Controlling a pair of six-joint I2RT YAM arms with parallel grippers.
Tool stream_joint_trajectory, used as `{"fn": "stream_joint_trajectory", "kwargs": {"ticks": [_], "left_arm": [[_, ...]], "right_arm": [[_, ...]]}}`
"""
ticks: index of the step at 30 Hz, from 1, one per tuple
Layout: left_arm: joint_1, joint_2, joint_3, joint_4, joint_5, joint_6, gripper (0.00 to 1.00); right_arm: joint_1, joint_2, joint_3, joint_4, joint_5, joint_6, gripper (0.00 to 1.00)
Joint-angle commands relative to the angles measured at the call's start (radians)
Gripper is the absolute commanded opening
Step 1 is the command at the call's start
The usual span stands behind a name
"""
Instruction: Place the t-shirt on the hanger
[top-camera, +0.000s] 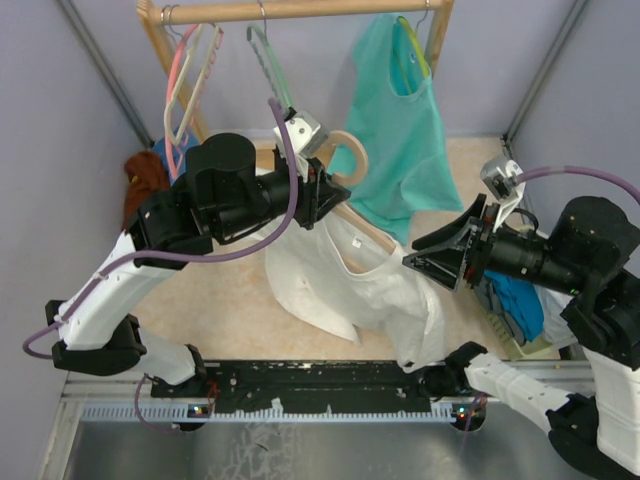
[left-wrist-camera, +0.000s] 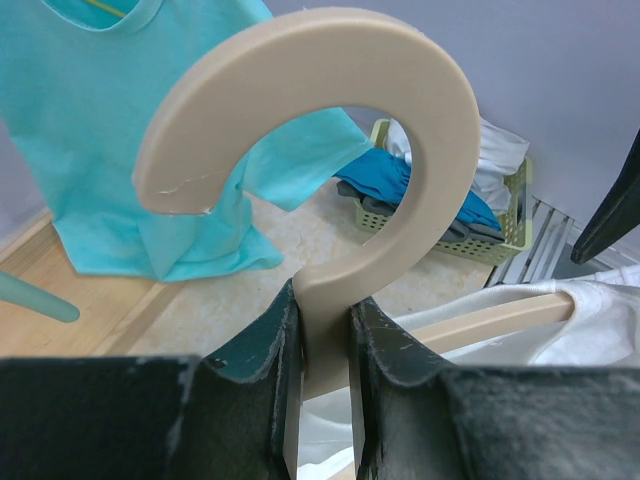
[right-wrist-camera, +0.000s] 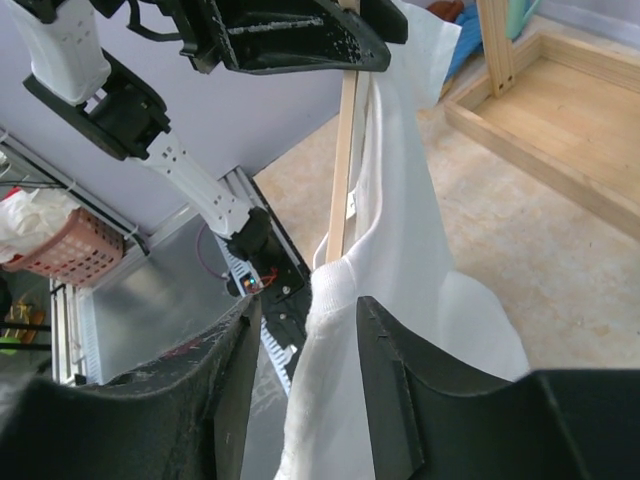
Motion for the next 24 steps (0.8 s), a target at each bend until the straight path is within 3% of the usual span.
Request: {"fn": "stream_joint_trajectory", "kwargs": {"ticks": [1,9,17,24], "left_arm": [[0.002,-0.024,0.015,0.062,-0.002,0.005,0.06],[0.002,-0.018,0.017,0.068,0.006,0.001,0.06],[0.002,-0.012,0.017,0.071,0.014,0.0,0.06],[0.002,-0.007,-0.001,0.092,0.029,-0.003,0.06]], "right_arm": [[-0.002,0.002,-0.017,0.009,-0.032,0.013,0.41],[-0.002,0.011,-0.026,0.005,-0.036,0.003,0.37],[-0.002,0.017,-0.034,0.019,-0.042,-0.002,0.22],[-0.002,0.018,-0.055,0.034,-0.047,-0.005,0.21]]}}
